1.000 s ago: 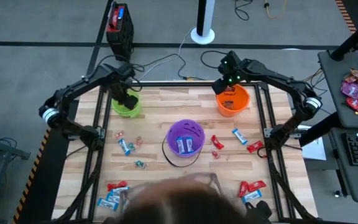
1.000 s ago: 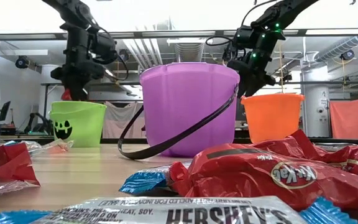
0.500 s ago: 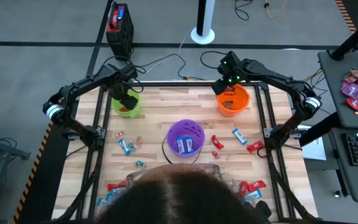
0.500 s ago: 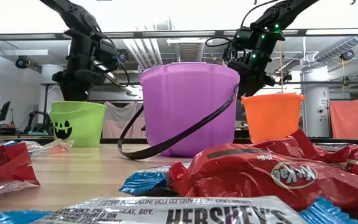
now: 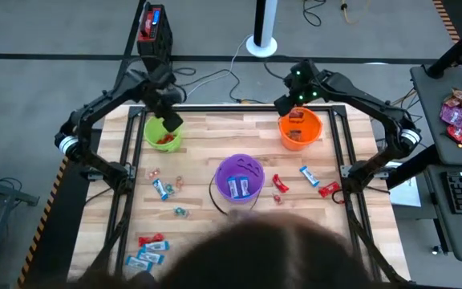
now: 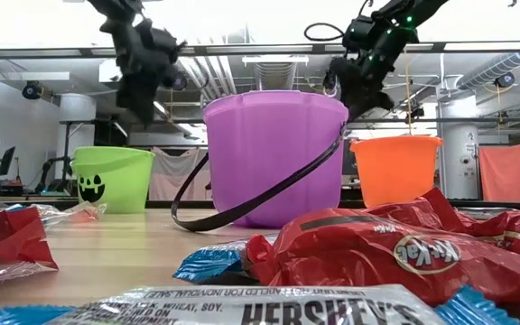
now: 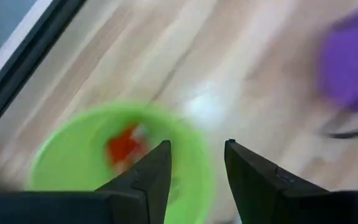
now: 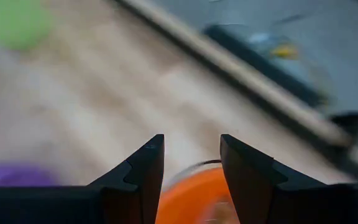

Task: Sort candy by brand, put in halloween buckets
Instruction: Put the white chocolate into the purple bucket

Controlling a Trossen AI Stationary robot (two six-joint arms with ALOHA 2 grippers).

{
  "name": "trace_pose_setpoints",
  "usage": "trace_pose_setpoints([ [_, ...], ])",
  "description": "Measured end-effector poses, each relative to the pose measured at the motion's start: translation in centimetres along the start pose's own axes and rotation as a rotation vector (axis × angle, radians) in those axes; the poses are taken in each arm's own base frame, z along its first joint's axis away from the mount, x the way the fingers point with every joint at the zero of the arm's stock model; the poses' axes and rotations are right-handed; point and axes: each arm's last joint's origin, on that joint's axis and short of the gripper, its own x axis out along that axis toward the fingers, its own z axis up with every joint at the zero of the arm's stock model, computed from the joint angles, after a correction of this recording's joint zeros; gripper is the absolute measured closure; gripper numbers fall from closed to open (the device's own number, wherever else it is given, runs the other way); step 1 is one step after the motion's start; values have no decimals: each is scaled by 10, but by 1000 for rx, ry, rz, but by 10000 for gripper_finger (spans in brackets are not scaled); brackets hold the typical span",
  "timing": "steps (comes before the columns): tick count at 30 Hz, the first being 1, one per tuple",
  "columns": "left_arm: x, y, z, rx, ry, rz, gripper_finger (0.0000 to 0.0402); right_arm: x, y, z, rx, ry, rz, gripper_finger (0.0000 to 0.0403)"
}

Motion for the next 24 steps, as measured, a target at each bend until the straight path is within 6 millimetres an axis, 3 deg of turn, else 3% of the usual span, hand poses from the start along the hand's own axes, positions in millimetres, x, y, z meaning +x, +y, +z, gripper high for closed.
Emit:
trace_pose_setpoints([
  [5, -20, -5, 16, 81, -148, -28, 276, -4, 9, -14, 22, 167, 361, 255],
  [9, -44, -8, 33, 63, -310, -1, 277, -11, 22, -30, 66, 334, 490, 255],
  [17, -100, -22, 50, 52, -555, 19, 277, -36, 56, -67, 72, 715, 431, 255],
  [20, -109, -29, 50, -5, -582, -8, 277, -43, 72, -87, 26, 790, 384, 255],
  [24, -111, -49, 44, 19, -571, -53, 277, -51, 89, -121, -90, 823, 196, 255],
])
